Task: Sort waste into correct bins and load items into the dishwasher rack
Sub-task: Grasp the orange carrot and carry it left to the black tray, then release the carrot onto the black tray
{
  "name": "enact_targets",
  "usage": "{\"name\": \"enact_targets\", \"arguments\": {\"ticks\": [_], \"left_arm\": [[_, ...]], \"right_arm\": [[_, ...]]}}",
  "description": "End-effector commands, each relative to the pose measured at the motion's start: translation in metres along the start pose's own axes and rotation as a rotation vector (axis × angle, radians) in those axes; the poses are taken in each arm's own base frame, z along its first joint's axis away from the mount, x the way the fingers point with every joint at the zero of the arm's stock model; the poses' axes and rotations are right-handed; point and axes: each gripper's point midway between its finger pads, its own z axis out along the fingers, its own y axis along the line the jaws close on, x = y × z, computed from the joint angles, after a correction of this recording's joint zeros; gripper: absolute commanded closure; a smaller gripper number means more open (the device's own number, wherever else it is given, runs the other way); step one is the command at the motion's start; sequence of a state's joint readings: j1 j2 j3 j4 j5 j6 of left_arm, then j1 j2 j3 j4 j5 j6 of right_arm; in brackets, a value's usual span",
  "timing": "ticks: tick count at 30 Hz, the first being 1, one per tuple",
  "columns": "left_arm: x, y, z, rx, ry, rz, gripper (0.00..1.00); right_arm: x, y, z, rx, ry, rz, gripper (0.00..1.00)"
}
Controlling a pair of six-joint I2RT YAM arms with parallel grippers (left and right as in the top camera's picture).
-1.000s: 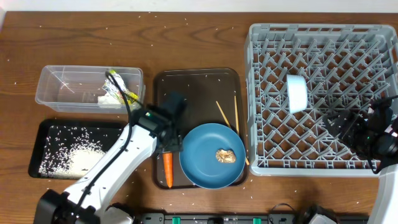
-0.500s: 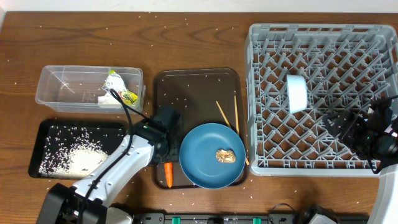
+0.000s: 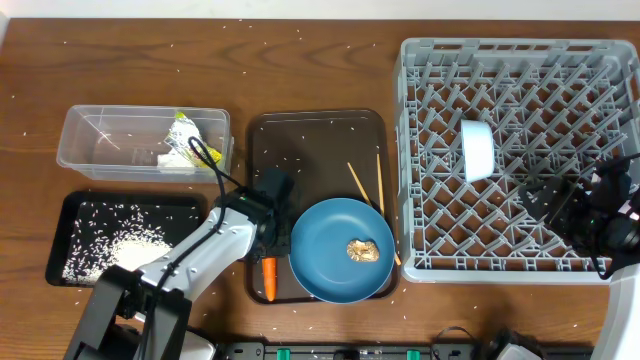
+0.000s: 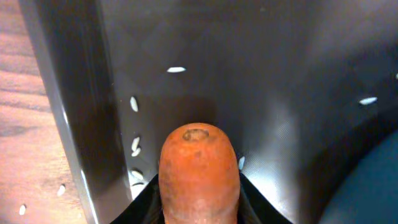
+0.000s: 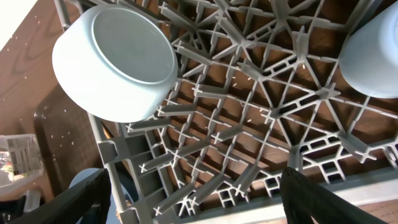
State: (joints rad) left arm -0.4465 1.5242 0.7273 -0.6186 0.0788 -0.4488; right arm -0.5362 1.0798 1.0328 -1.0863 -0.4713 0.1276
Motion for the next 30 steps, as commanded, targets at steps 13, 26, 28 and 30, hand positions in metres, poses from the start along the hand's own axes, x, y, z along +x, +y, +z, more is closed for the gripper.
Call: {"name": "enact_targets", "arguments": {"ticks": [13, 26, 28, 30], "left_arm": [[-0.033, 0.049, -0.075, 0.023, -0.122, -0.27, 0.81], [-0.025, 0.232, -0.081, -0.059, -0.238, -1.046, 0.85], [-0.019, 0.25, -0.078, -0.063, -0.245, -1.13, 0.85], [-0.016, 0.26, -0.074, -0.059, -0.244, -1.173, 0.85]], "right_arm": [[-0.001, 0.006, -0.002, -0.007, -0.003, -0.029, 0.2], [-0.001, 0.006, -0.002, -0.008, -0.002, -0.027, 0.2], [-0.001, 0.006, -0.002, -0.008, -0.002, -0.027, 0.2], [-0.001, 0.006, -0.002, -0.008, -0.003, -0.028, 0.2]]}}
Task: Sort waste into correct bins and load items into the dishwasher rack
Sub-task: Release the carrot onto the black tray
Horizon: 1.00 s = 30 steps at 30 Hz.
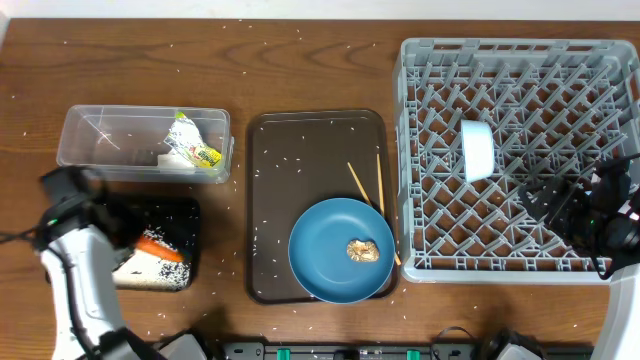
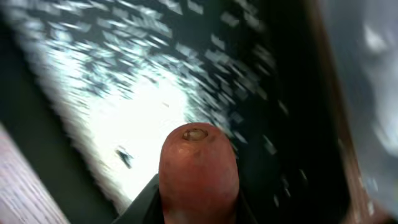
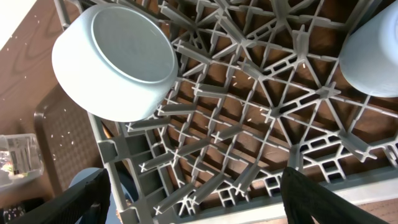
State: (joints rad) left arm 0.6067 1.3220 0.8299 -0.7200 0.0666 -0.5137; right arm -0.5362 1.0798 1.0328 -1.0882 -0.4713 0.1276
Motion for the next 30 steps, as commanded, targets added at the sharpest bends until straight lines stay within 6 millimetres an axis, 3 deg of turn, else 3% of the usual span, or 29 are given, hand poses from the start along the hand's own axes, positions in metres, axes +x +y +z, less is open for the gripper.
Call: {"name": "enact_targets", "arguments": {"ticks": [1, 2, 5, 7, 10, 14, 19, 24, 27, 30], "left_arm": [[-0.002, 0.015, 0.011, -0.02, 0.028, -0.081, 0.85], [-0.002, 0.015, 0.013, -0.019, 0.035, -0.085, 0.83], [0.0, 0.017, 0.019, -0.032, 0.056, -0.086, 0.55], [0.001, 0.017, 0.02, -0.037, 0.063, -0.086, 0.44], [0.002, 0.014, 0.018, -0.015, 0.067, -0.078, 0.4], [0.01, -0.007, 0.005, 0.109, 0.102, -0.042, 0.4], [0.024, -0.047, -0.034, 0.324, 0.113, 0.086, 0.4], [0.064, -0.093, -0.072, 0.52, 0.088, 0.415, 0.4], [0.105, -0.117, -0.088, 0.593, 0.087, 0.696, 0.42], [0.152, -0.128, -0.091, 0.624, 0.121, 0.977, 0.42]], "right_arm": [[-0.002, 0.006, -0.002, -0.008, -0.005, -0.029, 0.2], [-0.002, 0.006, -0.002, -0.008, -0.005, -0.029, 0.2], [-0.002, 0.006, -0.002, -0.008, -0.006, -0.029, 0.2], [-0.002, 0.006, -0.002, -0.008, -0.005, -0.029, 0.2], [-0.001, 0.005, -0.002, -0.007, -0.001, -0.027, 0.2], [-0.002, 0.006, -0.002, -0.008, -0.005, -0.029, 0.2], [-0.004, 0.006, -0.002, -0.009, -0.015, -0.034, 0.19], [-0.007, 0.006, -0.002, -0.011, -0.025, -0.039, 0.19], [-0.008, 0.007, -0.002, -0.011, -0.029, -0.033, 0.2], [-0.008, 0.007, -0.002, -0.011, -0.028, -0.033, 0.19]]}}
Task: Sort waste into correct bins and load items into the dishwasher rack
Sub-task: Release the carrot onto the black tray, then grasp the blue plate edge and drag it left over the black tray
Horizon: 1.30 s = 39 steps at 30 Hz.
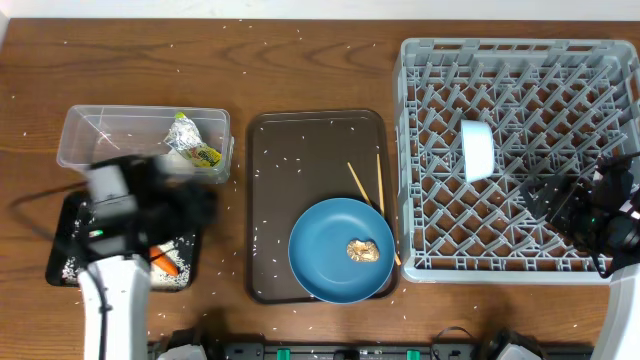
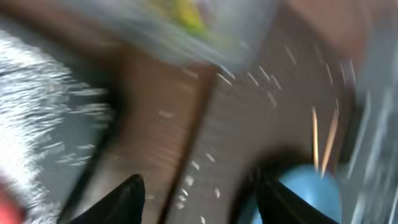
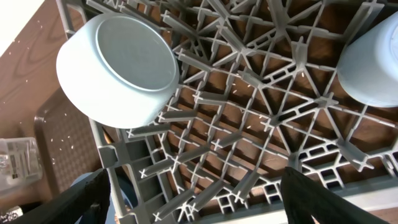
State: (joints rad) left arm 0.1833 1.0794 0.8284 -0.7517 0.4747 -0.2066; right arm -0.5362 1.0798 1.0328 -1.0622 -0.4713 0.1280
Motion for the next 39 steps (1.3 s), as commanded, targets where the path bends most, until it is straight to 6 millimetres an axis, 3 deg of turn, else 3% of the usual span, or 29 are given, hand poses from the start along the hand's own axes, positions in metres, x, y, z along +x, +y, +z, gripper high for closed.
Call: {"name": "enact_targets", "arguments": {"ticks": [1, 4, 12, 17, 22, 27, 30, 39], "left_arm": [[0.023, -0.032, 0.014, 0.024, 0.082, 0.319, 0.42], [0.039, -0.033, 0.034, -0.061, 0.139, 0.428, 0.42], [0.086, -0.051, 0.086, -0.057, 0.347, 0.57, 0.42], [0.109, -0.051, 0.111, -0.069, 0.438, 0.615, 0.5], [0.117, -0.044, 0.124, -0.092, 0.482, 0.617, 0.88], [0.107, -0.042, 0.12, -0.14, 0.449, 0.609, 0.94], [0.093, -0.041, 0.106, -0.208, 0.419, 0.622, 0.94], [0.049, -0.027, 0.039, -0.47, 0.303, 0.616, 0.94]], "right_arm": [[-0.001, 0.006, -0.002, -0.008, -0.004, -0.021, 0.19], [-0.001, 0.006, -0.002, -0.008, -0.001, -0.019, 0.19], [0.0, 0.006, -0.002, -0.008, 0.0, -0.018, 0.19], [-0.001, 0.006, -0.002, -0.008, -0.001, -0.019, 0.19], [-0.001, 0.006, -0.002, -0.008, -0.001, -0.019, 0.19], [-0.001, 0.006, -0.002, -0.008, -0.003, -0.02, 0.18], [-0.001, 0.006, -0.002, -0.008, -0.004, -0.021, 0.18], [-0.001, 0.006, -0.002, -0.008, -0.002, -0.02, 0.18]]}}
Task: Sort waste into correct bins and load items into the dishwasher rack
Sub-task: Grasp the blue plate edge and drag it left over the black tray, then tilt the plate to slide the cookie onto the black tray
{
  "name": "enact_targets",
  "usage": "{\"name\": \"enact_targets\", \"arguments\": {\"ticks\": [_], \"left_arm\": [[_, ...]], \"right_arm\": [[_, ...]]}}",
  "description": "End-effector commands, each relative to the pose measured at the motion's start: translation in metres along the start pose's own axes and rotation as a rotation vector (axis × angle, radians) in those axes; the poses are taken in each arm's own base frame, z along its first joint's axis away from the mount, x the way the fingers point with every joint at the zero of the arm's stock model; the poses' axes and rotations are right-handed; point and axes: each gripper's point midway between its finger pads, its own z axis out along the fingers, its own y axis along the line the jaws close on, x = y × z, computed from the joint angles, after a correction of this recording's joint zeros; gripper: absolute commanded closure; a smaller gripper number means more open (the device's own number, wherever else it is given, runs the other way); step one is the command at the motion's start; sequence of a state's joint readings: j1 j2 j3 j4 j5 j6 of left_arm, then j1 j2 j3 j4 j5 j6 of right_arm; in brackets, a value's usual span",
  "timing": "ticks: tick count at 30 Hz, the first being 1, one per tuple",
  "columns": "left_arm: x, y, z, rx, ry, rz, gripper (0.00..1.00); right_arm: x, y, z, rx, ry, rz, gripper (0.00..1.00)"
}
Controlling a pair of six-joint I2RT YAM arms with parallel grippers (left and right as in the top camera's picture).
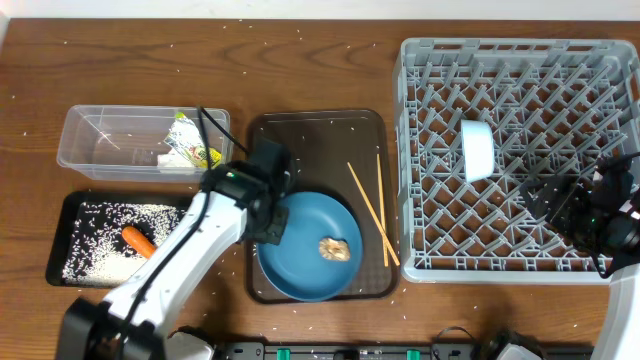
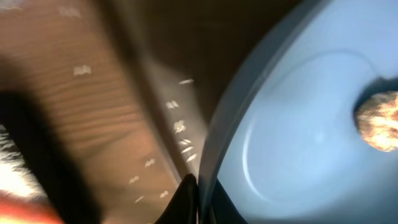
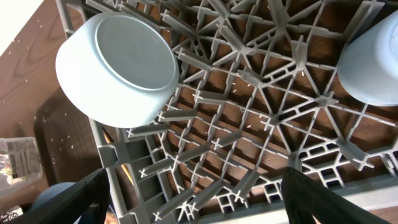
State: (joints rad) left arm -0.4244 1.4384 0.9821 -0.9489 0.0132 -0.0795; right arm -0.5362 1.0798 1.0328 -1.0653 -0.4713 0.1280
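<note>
A blue plate (image 1: 305,262) carrying a brown food lump (image 1: 333,249) lies on the brown tray (image 1: 315,140). My left gripper (image 1: 270,228) is shut on the plate's left rim; the left wrist view shows its jaws (image 2: 198,190) pinching the plate's (image 2: 298,143) edge. Two chopsticks (image 1: 370,215) lie on the tray to the right of the plate. The carrot (image 1: 138,240) rests in the black tray (image 1: 70,205) among rice. My right gripper (image 3: 199,208) hangs open over the grey dishwasher rack (image 1: 520,60), near a white bowl (image 3: 121,68).
A clear bin (image 1: 100,150) with wrappers (image 1: 190,145) stands behind the black tray. Another white bowl (image 3: 373,62) shows at the right edge of the right wrist view. Rice grains are scattered over the wooden table (image 1: 300,70).
My left gripper was open by the black tray; now it is shut on the blue plate's left rim. The plate has shifted left on the brown tray. The right arm has barely moved.
My left gripper was first shut on the carrot on the brown tray. Then it held the carrot over the black rice tray. Then it was open, with the carrot lying in that tray. Now it grips the blue plate's rim.
</note>
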Motion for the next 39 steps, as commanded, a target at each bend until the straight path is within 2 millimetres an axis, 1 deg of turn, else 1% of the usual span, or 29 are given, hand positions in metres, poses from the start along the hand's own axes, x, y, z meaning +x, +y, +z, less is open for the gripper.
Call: {"name": "enact_targets", "arguments": {"ticks": [1, 3, 6, 9, 11, 13, 16, 21, 24, 27, 31, 33, 36, 39], "left_arm": [[-0.01, 0.029, -0.032, -0.148, -0.088, -0.071, 0.94], [-0.005, 0.043, -0.049, -0.224, -0.106, -0.124, 0.94], [0.001, 0.064, -0.079, -0.322, -0.141, -0.199, 0.94], [0.006, 0.074, -0.105, -0.341, -0.169, -0.243, 0.94], [0.01, 0.086, -0.122, -0.365, -0.182, -0.282, 0.94], [0.018, 0.106, -0.139, -0.438, -0.194, -0.357, 0.94], [0.034, 0.145, -0.167, -0.616, -0.204, -0.476, 0.94], [0.05, 0.189, -0.193, -0.862, -0.2, -0.553, 0.94], [0.055, 0.206, -0.2, -0.961, -0.17, -0.578, 0.94], [0.055, 0.213, -0.195, -0.979, -0.137, -0.607, 0.94], [0.048, 0.222, -0.197, -1.067, -0.152, -0.636, 0.94], [0.044, 0.226, -0.196, -1.117, -0.123, -0.608, 0.94], [0.046, 0.226, -0.19, -1.134, -0.054, -0.565, 0.94], [0.057, 0.226, -0.196, -1.169, -0.021, -0.573, 0.94]], "right_arm": [[-0.002, 0.006, -0.002, -0.008, -0.005, -0.021, 0.18], [-0.002, 0.006, -0.002, -0.008, -0.004, -0.021, 0.18], [-0.002, 0.006, -0.002, -0.008, -0.004, -0.021, 0.19], [-0.002, 0.006, -0.002, -0.009, -0.005, -0.021, 0.18], [-0.002, 0.006, -0.002, -0.009, -0.005, -0.021, 0.18], [-0.002, 0.006, -0.002, -0.009, -0.004, -0.021, 0.18], [-0.001, 0.007, -0.002, -0.014, -0.004, -0.021, 0.18], [-0.003, 0.008, -0.002, -0.021, -0.01, -0.006, 0.18], [-0.005, 0.008, -0.002, -0.022, -0.016, -0.009, 0.18], [-0.004, 0.008, -0.002, -0.022, -0.015, -0.008, 0.18], [0.0, 0.007, -0.002, -0.019, 0.002, 0.0, 0.17], [0.0, 0.007, -0.002, -0.019, 0.003, 0.001, 0.17], [0.0, 0.007, -0.002, -0.019, 0.003, 0.0, 0.16], [0.0, 0.007, -0.002, -0.019, 0.003, 0.0, 0.14]]}}
